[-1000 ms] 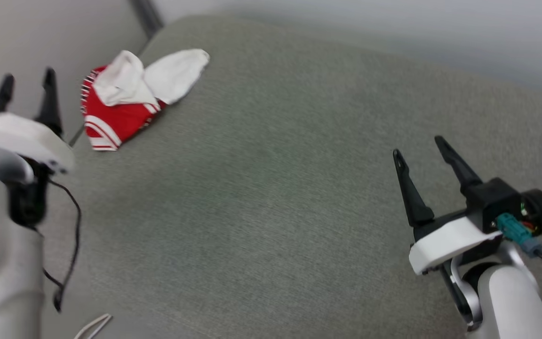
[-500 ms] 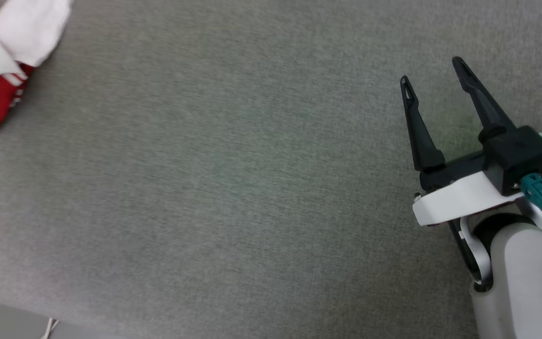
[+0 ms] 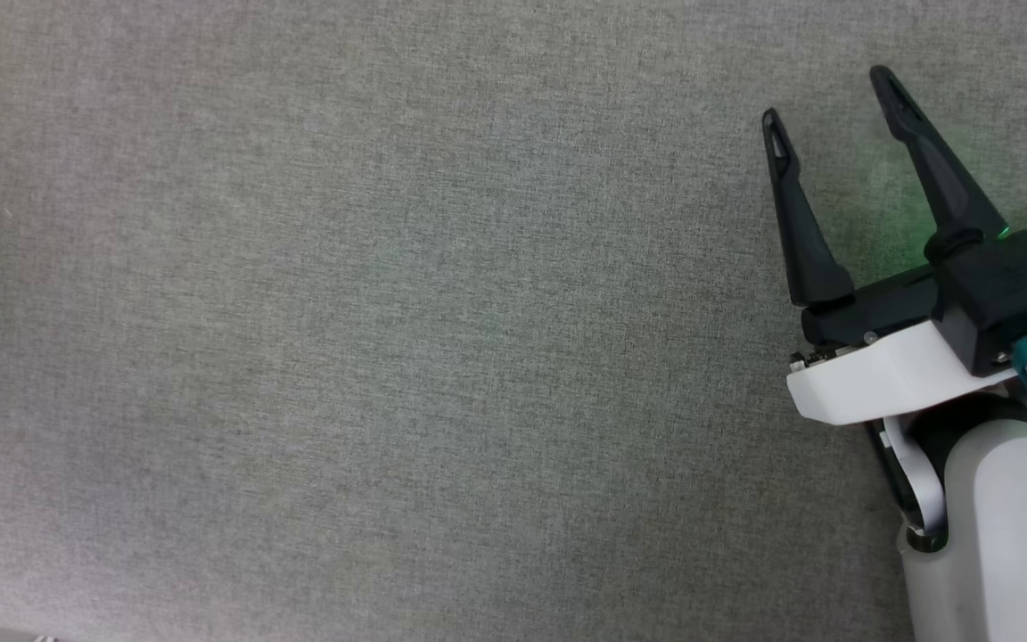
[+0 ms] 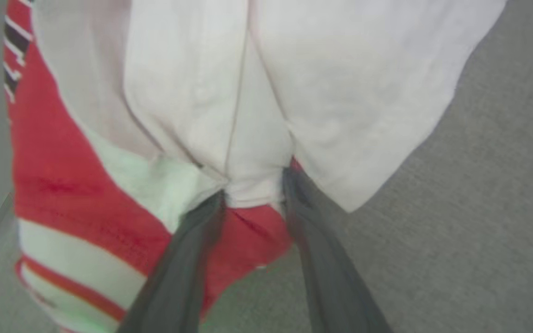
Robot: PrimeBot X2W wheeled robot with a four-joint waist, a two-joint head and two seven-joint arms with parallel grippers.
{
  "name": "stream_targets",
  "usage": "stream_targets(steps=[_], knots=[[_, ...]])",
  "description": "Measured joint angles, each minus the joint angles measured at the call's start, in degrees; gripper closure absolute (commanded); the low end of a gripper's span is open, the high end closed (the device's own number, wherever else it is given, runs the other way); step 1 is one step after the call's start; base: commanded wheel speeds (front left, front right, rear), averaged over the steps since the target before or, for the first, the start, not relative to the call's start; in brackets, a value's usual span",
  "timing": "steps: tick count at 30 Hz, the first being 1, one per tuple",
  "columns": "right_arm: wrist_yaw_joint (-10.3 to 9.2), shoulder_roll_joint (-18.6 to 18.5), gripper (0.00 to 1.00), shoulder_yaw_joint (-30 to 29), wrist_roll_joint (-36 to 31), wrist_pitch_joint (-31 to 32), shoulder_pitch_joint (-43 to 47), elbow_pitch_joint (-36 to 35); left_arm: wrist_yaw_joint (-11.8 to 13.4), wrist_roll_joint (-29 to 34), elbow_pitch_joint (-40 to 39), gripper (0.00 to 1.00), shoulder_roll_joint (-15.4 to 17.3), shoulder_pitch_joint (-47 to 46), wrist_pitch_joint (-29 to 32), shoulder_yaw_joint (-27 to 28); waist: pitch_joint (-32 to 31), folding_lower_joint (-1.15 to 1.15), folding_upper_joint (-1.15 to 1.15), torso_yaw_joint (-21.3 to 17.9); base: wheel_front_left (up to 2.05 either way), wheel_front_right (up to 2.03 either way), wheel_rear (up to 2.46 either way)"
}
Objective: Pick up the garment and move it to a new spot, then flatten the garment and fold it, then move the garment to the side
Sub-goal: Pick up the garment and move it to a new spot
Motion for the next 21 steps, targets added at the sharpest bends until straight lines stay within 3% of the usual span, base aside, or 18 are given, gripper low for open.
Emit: stream_targets(steps=[10, 17, 21], knots=[[0.0, 0.01, 0.0, -0.62, 1.18, -0.88, 1.22, 1.69, 3.25, 5.23, 2.64, 1.0, 0.26, -3.07, -18.13, -1.74, -5.07, 0.0, 0.0, 1.0, 0.0, 0.0, 0.0], [0.0, 0.01, 0.0, -2.34, 4.97, -3.3, 4.13, 4.75, 3.61, 8.54, 2.18, 1.0, 0.76, -5.11, -30.4, -3.34, -12.62, 0.0, 0.0, 1.42, 0.0, 0.0, 0.0], [0.0, 0.01, 0.0, -3.55, 7.76, -4.61, 7.28, 7.0, 3.02, 9.21, 2.23, 1.0, 0.55, -5.15, -34.43, -4.25, -18.09, -0.01, 0.0, 1.29, 0.0, 0.0, 0.0]])
